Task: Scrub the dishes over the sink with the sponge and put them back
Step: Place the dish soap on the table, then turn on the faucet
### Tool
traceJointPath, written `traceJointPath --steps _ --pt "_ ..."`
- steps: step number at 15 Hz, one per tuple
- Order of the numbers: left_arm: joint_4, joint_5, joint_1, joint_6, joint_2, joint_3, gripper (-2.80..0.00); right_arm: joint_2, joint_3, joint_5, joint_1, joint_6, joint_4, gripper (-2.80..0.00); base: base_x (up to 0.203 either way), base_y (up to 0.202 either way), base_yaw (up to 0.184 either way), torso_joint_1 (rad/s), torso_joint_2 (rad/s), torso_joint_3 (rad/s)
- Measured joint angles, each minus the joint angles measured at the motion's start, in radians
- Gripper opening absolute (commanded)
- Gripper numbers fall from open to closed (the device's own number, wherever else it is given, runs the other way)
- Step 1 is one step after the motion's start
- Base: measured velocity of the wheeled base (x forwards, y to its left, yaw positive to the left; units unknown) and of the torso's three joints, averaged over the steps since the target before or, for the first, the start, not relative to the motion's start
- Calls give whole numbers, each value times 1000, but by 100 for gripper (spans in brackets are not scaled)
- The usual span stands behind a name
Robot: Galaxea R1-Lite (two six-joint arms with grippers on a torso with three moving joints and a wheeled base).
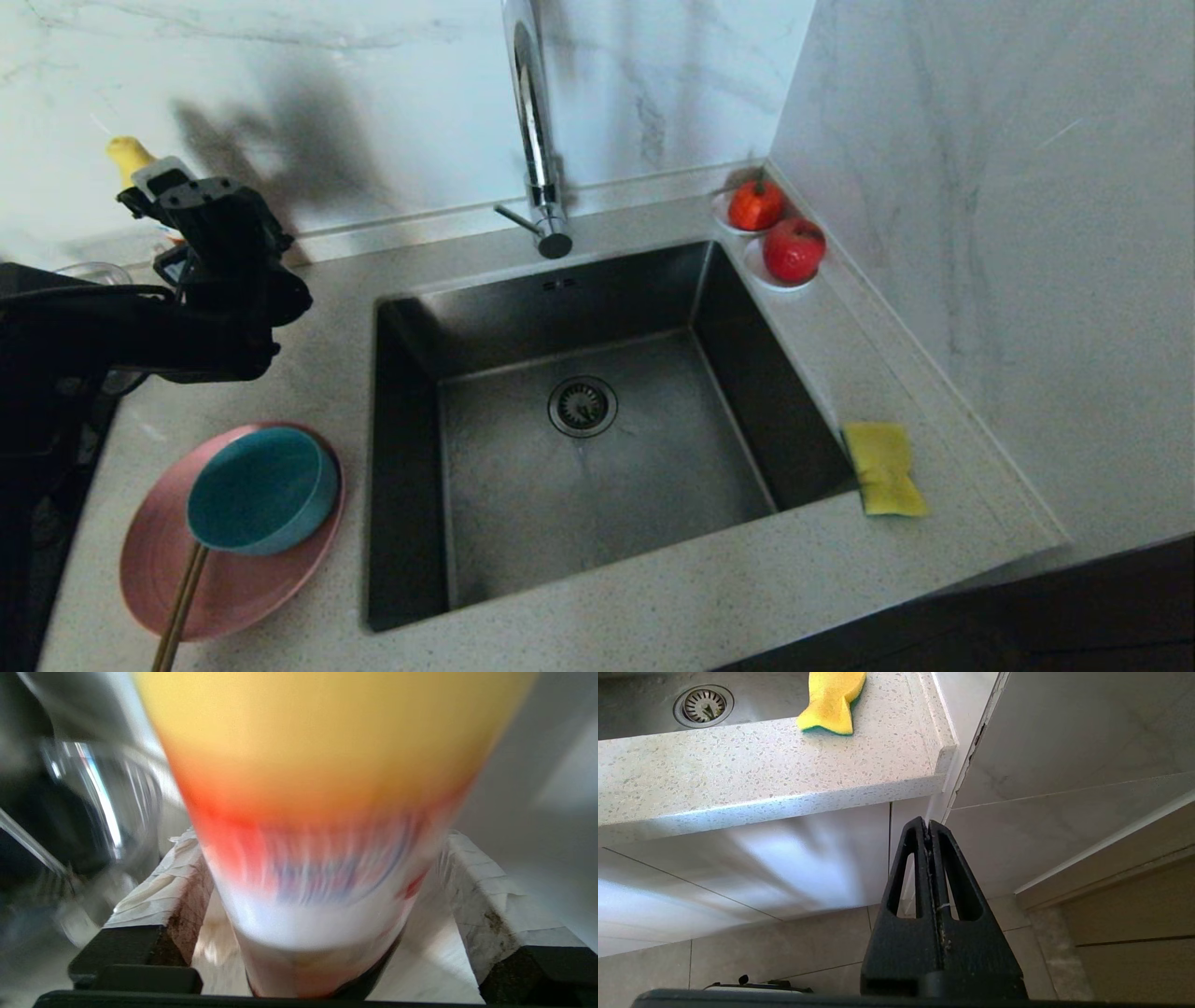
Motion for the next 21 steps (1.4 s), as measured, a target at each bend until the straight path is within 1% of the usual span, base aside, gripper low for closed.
traceJointPath --steps 2,5,8,12,15,16,19,21 --pt "13 -1 -3 7 -46 0 0 0 0 0 0 -1 0 -280 0 0 0 0 0 0" --pt "18 -4 -7 34 -106 -3 0 0 0 0 0 0 0 -280 0 0 0 0 0 0" --pt "52 -9 -13 56 -171 -31 0 0 0 0 0 -1 0 -280 0 0 0 0 0 0" --pt "148 -26 -28 66 -276 -89 0 0 0 0 0 -1 0 -280 0 0 0 0 0 0" --pt "247 -63 -42 70 -374 -107 0 0 0 0 0 0 0 -280 0 0 0 0 0 0" --pt "302 -83 -44 71 -412 -109 -280 0 0 0 0 0 0 -280 0 0 0 0 0 0" --pt "498 -126 -47 73 -531 -110 -280 0 0 0 0 0 0 -280 0 0 0 0 0 0" --pt "587 -153 -48 92 -615 -93 -280 0 0 1 0 -1 0 -280 0 0 0 0 0 0"
